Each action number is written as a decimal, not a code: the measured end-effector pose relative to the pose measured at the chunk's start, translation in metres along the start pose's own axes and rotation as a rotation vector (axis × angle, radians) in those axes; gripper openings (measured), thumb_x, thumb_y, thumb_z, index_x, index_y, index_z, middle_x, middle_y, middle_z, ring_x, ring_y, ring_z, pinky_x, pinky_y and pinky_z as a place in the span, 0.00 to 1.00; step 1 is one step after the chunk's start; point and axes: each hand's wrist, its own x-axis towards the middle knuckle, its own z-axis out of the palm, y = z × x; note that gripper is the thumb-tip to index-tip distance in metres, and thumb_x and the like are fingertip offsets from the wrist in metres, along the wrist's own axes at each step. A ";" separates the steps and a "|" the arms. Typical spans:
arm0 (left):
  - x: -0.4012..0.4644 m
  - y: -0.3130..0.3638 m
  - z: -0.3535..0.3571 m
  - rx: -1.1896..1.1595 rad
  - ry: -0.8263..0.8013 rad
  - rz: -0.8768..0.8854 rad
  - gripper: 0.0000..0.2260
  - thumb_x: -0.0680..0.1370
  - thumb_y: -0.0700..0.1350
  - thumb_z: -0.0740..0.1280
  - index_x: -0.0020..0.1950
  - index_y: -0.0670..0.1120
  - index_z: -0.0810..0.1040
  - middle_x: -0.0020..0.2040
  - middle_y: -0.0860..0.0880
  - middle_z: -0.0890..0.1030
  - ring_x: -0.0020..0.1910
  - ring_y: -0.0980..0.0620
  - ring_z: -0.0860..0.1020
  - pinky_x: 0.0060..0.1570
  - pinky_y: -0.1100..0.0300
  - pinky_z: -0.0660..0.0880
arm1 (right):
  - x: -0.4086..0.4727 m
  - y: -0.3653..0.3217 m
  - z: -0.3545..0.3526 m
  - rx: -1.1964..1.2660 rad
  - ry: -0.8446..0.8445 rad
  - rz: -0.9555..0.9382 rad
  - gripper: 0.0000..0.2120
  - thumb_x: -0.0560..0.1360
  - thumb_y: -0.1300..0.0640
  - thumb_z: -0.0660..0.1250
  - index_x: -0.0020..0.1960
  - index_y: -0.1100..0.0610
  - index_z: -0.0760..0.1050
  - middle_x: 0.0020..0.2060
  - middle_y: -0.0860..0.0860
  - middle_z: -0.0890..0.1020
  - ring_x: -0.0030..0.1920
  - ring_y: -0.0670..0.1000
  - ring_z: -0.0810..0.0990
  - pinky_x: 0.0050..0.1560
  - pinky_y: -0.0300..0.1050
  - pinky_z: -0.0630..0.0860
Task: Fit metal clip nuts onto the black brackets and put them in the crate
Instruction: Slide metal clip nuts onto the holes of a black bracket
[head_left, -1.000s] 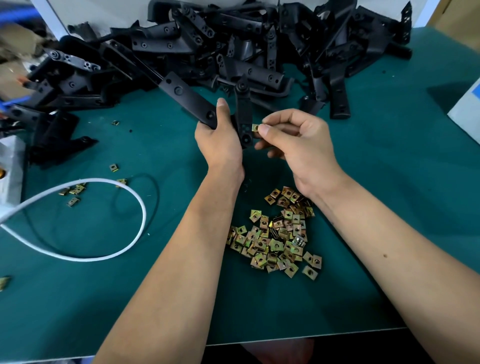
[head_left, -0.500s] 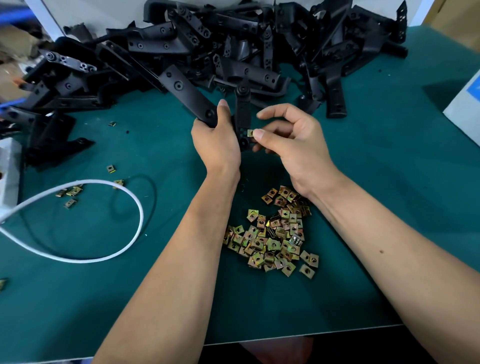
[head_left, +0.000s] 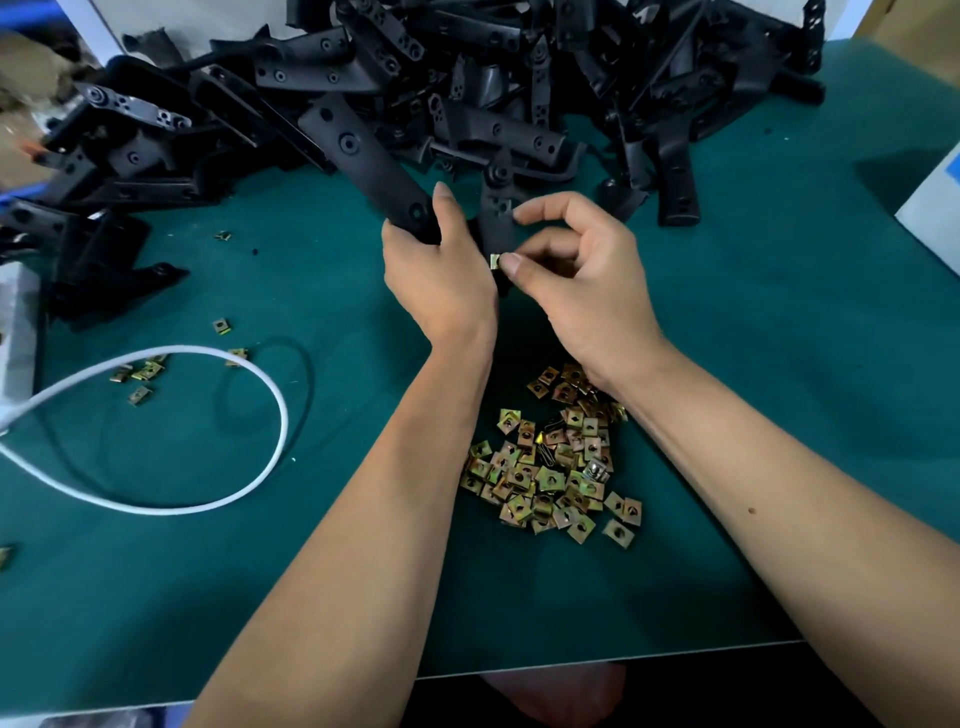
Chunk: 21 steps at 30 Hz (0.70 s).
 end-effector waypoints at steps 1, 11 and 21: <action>-0.001 0.000 0.000 -0.003 0.020 -0.002 0.12 0.82 0.50 0.68 0.45 0.42 0.75 0.38 0.53 0.78 0.37 0.59 0.77 0.36 0.70 0.70 | 0.000 0.000 0.001 -0.022 0.000 -0.004 0.13 0.76 0.61 0.74 0.58 0.54 0.78 0.39 0.48 0.87 0.42 0.40 0.82 0.58 0.42 0.75; 0.001 -0.003 0.001 -0.074 -0.116 -0.059 0.15 0.83 0.49 0.67 0.38 0.50 0.69 0.32 0.58 0.72 0.30 0.60 0.70 0.35 0.63 0.69 | 0.009 0.002 -0.008 0.239 -0.099 0.375 0.02 0.76 0.60 0.75 0.46 0.56 0.86 0.40 0.50 0.85 0.44 0.46 0.81 0.54 0.44 0.75; -0.004 0.000 0.001 -0.132 -0.006 -0.070 0.14 0.83 0.48 0.67 0.40 0.47 0.70 0.36 0.53 0.75 0.32 0.58 0.72 0.36 0.66 0.69 | -0.001 -0.001 0.010 0.353 -0.021 0.383 0.05 0.78 0.63 0.72 0.43 0.60 0.84 0.37 0.52 0.84 0.44 0.49 0.80 0.54 0.48 0.75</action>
